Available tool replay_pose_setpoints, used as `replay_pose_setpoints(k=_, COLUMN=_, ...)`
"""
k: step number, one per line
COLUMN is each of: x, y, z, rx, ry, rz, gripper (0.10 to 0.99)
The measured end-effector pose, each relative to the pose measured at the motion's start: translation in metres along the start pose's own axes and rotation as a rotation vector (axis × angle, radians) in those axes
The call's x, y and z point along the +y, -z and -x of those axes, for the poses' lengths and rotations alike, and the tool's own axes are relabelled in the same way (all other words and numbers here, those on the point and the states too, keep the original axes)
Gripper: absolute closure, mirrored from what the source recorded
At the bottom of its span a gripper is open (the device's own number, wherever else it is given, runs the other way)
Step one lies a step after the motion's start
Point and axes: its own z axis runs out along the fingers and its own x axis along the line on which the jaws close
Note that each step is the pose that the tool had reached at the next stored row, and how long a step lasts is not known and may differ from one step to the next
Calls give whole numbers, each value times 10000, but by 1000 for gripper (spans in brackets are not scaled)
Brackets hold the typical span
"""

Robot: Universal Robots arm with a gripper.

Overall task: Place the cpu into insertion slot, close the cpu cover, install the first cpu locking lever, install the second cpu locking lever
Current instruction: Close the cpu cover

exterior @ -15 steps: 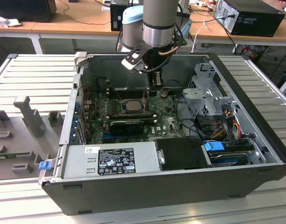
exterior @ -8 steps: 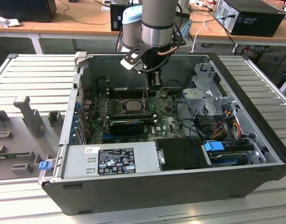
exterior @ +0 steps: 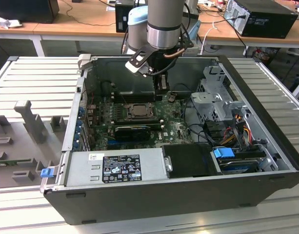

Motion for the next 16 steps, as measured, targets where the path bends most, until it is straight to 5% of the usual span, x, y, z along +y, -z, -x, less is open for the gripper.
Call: replay_pose_setpoints(k=16, x=-31, y=1, z=-1, rx=-1, ry=-2, rz=0, gripper=980)
